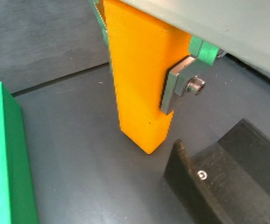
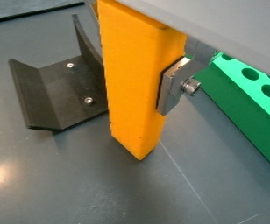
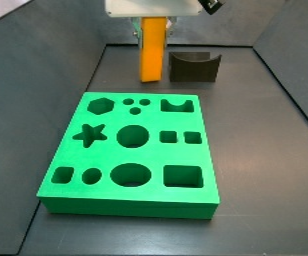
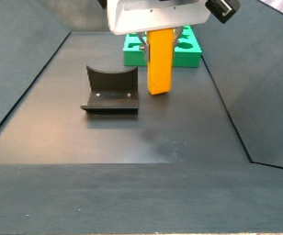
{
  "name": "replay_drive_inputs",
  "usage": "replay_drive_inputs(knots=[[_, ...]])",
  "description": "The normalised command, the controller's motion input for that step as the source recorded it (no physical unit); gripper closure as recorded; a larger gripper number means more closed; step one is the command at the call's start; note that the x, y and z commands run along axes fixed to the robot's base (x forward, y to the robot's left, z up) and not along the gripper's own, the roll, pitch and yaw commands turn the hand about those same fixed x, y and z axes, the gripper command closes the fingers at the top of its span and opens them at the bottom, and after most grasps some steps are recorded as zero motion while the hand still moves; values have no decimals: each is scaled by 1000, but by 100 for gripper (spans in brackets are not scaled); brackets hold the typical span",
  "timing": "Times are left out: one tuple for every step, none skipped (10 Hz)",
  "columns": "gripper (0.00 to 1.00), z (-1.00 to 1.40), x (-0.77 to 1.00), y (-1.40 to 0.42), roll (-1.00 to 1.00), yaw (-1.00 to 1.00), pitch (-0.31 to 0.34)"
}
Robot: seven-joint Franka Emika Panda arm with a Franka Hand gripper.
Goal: Pick up the rectangle object. Move up. Move to above the board. Insert the rectangle object.
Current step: Pick up the rectangle object, then move up.
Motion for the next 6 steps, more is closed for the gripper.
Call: replay_drive_inputs(knots=[[100,0,0,0,0,0,0],[100,0,0,0,0,0,0],[100,0,0,0,0,0,0],[100,0,0,0,0,0,0],[100,0,0,0,0,0,0],[100,833,0,0,0,0,0]])
